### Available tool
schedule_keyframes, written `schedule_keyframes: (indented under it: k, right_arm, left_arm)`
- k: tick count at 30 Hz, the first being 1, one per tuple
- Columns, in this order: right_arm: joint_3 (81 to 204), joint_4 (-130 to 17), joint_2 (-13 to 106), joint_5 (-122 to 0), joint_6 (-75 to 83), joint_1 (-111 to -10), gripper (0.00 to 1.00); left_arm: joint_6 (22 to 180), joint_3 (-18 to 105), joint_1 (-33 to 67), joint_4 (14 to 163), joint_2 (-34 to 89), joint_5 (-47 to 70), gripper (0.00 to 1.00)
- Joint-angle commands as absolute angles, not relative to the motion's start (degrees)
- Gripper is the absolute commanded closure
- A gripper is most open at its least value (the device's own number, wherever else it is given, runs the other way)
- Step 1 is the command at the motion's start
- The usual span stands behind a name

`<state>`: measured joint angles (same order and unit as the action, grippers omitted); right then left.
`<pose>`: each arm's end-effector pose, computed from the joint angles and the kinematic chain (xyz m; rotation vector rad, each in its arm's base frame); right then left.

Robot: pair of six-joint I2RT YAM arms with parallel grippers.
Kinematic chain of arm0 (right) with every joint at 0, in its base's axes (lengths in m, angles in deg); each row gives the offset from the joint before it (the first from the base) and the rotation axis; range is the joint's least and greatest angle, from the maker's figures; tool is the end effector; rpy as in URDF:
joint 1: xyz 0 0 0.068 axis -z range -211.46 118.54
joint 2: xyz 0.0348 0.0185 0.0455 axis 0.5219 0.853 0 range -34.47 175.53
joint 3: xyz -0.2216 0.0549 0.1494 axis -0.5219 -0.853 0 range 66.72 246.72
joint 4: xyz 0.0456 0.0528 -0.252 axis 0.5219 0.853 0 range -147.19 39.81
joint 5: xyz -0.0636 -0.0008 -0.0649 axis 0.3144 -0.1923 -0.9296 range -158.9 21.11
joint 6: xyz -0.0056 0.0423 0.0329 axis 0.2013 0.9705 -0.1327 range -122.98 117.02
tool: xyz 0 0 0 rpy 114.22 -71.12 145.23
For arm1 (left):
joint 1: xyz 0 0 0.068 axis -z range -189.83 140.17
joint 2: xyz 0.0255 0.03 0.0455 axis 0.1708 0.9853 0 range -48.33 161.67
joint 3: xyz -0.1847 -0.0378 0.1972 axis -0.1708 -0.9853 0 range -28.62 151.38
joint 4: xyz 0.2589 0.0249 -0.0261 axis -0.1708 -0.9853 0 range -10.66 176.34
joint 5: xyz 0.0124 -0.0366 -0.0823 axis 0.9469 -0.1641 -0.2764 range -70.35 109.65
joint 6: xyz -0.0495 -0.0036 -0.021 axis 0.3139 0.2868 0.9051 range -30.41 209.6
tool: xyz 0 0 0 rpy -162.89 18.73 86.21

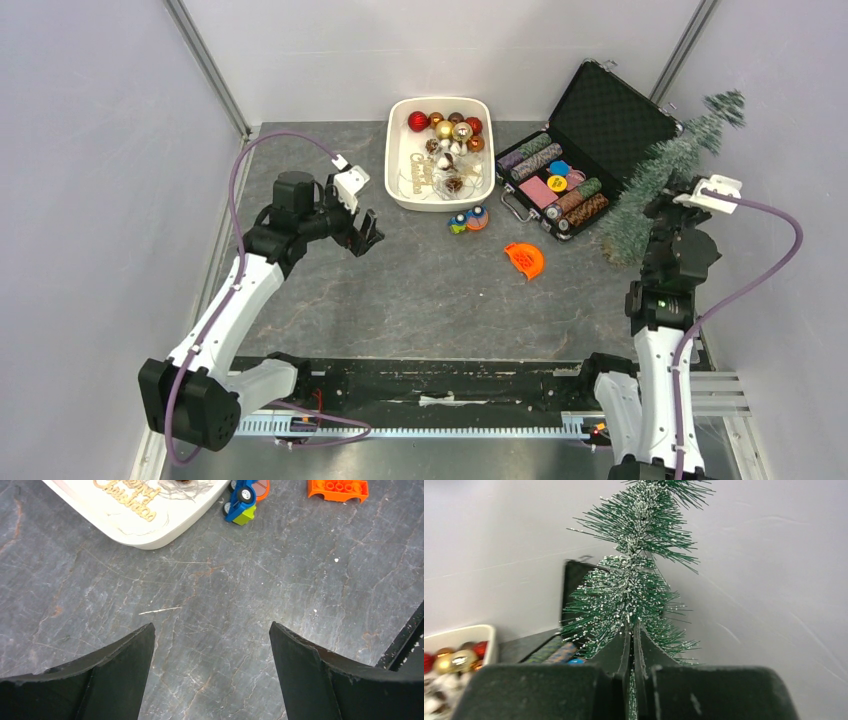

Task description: Decorate the small christmas tree

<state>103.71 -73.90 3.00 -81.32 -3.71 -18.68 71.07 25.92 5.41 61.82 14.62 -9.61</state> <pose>0.1547 -0.0429 0.3625 0.3211 1.2615 -0.3414 0.2262 -0.0798 0.3151 0.8885 1.9088 -0.5113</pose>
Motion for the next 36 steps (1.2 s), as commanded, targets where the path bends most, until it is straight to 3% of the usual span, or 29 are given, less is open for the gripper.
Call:
schedule_keyframes:
  k: [1,5,13,27,36]
  right_arm:
    - [109.4,-76.4,6.0,-67.2,3.2,-18.6,1.00]
    - [113.5,-77.5,10.5,-62.3,7.6,-21.0,1.00]
    - [120.9,-79.5,19.6,-65.6,5.7,-40.3,1.00]
    - [130.5,-92.5,37.2,-65.1,7.5,-68.3,1.00]
    - [139.4,-104.8,55.2,-56.2,9.4,-76.1,1.00]
  left_arm:
    - [71.0,30.2,5.7,60.1,15.9,-6.9,0.10]
    - [71.4,32.2,5.6,58.9,17.3,-4.4,0.09]
    - [72.5,36.7,4.2,56.4,20.0,-1.4,0.09]
    - [74.6,44.8,-11.1,54.1,26.8,-5.4,0.09]
    - [75.2,46.7,-18.2,53.8,27.3,-2.1,0.09]
